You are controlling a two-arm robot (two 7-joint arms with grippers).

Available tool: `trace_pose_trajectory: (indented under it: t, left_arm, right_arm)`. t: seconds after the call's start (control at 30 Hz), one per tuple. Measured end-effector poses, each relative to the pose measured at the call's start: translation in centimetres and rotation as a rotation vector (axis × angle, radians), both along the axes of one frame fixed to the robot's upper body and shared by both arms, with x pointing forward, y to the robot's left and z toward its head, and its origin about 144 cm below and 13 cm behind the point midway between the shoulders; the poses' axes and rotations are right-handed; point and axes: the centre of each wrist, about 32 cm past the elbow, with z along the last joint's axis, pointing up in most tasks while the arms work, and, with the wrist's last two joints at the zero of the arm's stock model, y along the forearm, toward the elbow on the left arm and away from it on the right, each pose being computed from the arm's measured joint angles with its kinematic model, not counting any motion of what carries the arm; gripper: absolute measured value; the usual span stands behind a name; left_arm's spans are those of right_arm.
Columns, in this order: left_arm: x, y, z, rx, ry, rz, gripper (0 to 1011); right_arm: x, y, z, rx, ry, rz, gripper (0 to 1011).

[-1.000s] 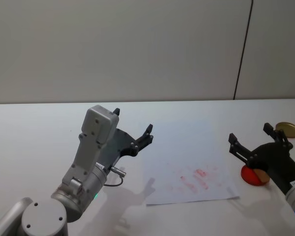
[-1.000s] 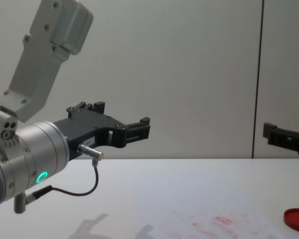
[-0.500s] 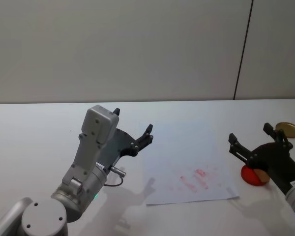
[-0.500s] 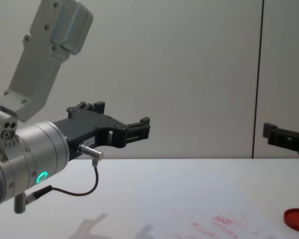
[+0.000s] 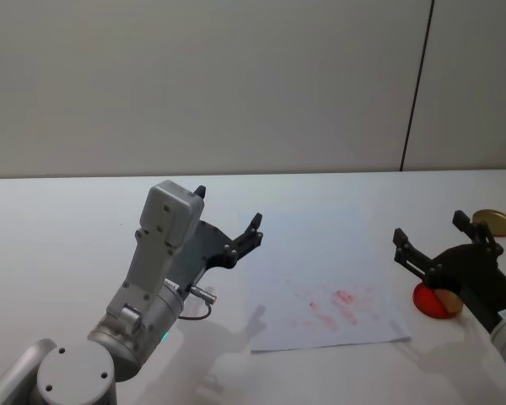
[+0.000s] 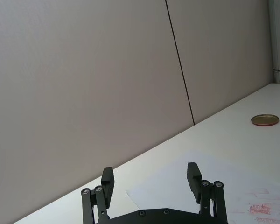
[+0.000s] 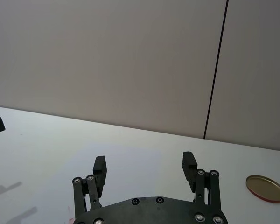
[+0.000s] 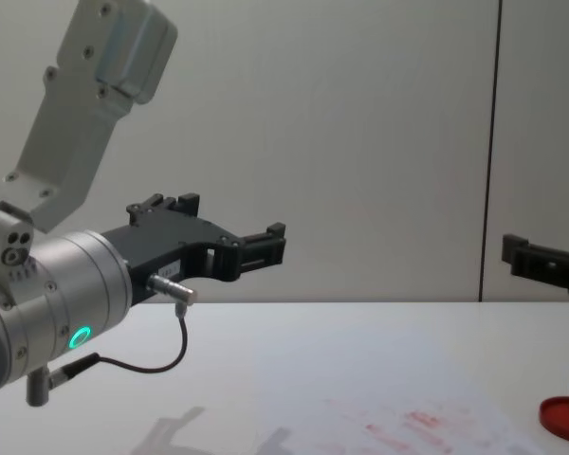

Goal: Use the one hand to pick up the stamp and affix it onto the A4 paper.

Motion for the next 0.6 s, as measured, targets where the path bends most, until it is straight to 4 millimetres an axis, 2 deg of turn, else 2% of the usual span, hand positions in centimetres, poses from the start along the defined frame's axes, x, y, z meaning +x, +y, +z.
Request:
trace_pose_trajectory:
  t: [0.6]
  left_arm:
    - [0.0, 0.0, 0.0, 0.0, 0.0, 0.0, 993]
  right_arm:
    - [1.6, -0.5, 0.2, 0.005, 0.128, -0.039, 1001]
